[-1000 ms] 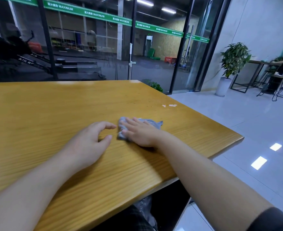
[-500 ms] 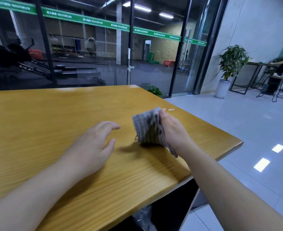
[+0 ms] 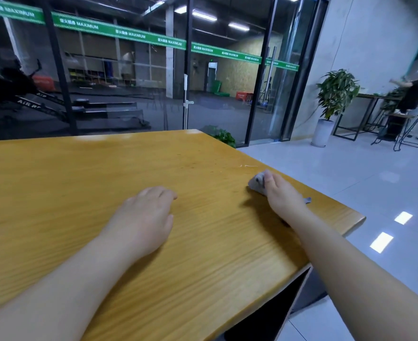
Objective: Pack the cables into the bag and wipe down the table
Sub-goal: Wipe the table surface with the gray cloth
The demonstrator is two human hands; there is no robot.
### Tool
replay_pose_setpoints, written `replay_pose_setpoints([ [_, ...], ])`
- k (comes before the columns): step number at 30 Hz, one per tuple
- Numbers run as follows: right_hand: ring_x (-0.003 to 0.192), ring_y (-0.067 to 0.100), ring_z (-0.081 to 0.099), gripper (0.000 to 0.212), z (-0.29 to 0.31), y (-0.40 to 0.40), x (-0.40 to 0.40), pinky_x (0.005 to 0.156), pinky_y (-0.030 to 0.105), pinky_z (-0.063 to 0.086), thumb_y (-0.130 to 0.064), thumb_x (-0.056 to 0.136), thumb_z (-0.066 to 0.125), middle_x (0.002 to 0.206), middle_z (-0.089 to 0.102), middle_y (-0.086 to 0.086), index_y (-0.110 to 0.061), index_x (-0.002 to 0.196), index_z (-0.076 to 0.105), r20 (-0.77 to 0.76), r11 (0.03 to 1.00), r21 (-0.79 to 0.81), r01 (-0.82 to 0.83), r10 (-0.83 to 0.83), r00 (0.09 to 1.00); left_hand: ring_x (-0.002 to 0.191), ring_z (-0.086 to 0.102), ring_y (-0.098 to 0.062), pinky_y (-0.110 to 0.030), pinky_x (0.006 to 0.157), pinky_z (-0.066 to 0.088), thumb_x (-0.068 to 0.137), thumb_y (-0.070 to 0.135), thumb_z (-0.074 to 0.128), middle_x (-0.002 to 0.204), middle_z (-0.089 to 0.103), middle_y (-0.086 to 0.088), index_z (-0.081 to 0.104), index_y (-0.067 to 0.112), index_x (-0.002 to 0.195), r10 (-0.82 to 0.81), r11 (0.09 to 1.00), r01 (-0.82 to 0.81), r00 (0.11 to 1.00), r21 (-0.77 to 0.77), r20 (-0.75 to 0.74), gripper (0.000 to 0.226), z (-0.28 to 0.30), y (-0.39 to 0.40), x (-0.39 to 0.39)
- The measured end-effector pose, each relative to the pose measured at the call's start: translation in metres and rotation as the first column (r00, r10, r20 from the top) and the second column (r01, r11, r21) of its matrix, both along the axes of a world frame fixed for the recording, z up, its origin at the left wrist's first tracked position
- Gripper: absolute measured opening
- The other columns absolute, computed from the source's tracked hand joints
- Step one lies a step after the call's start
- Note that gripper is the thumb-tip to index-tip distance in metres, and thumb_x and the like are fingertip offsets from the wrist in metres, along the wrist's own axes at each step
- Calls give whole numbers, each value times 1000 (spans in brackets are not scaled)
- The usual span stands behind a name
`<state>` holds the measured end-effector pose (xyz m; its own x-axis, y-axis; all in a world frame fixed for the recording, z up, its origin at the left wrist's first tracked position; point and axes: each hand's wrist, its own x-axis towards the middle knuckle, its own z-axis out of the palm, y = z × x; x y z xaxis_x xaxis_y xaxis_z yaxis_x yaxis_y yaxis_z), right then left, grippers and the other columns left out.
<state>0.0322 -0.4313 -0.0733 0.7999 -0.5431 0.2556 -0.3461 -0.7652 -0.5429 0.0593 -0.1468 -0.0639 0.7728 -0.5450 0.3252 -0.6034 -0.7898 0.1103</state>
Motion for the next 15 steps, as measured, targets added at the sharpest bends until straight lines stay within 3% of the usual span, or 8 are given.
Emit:
replay_pose_setpoints([
  [2, 143, 32, 13, 55, -9, 2, 10, 111, 56, 6, -57, 95, 7, 154, 27, 6, -38, 141, 29, -320, 997, -79, 13, -37, 947, 132, 30, -12, -29, 103, 31, 94, 34, 38, 140, 35, 9, 33, 27, 134, 21, 1000, -22, 1000, 21, 15, 41, -2, 10, 4],
  [3, 145, 32, 1, 58, -10, 6, 15, 111, 57, -1, -62, 92, 6, 159, 11, 5, -42, 146, 16, -410, 994, -104, 13, -55, 910, 132, 31, -13, -30, 103, 32, 94, 35, 38, 139, 36, 9, 33, 27, 134, 33, 999, -34, 999, 15, 12, 41, -3, 13, 6],
  [5, 144, 34, -8, 66, -9, 20, 24, 110, 59, -6, -70, 88, 6, 159, -4, 7, -42, 148, 3, -496, 990, -139, 12, -79, 865, 131, 32, -14, -31, 103, 34, 95, 37, 37, 139, 37, 8, 34, 26, 134, 59, 998, -59, 998, 3, 10, 41, -2, 15, 9],
  [8, 143, 38, -10, 72, -5, 51, 34, 109, 61, -7, -73, 86, 8, 159, -7, 11, -40, 149, -3, -541, 982, -181, -55, -53, 839, 130, 34, -16, -33, 102, 35, 95, 40, 36, 138, 39, 7, 36, 25, 133, 70, 998, -70, 998, -12, -1, 41, -4, 13, 11],
  [11, 144, 37, -11, 74, -5, 88, 44, 109, 60, -7, -76, 84, 10, 159, -9, 8, -41, 148, -3, -555, 958, -177, -225, 92, 827, 129, 35, -16, -32, 102, 35, 95, 38, 36, 138, 40, 5, 37, 24, 133, 66, 997, -66, 998, -45, 1, 40, -8, 12, 12],
  [15, 145, 28, -12, 69, -5, 114, 46, 113, 54, -6, -75, 85, 15, 159, -8, 0, -47, 146, -3, -560, 858, -180, -480, 312, 767, 129, 36, -19, -33, 103, 33, 96, 34, 37, 139, 40, 3, 37, 23, 134, 68, 992, -69, 998, -107, -14, 40, -10, 15, 14],
])
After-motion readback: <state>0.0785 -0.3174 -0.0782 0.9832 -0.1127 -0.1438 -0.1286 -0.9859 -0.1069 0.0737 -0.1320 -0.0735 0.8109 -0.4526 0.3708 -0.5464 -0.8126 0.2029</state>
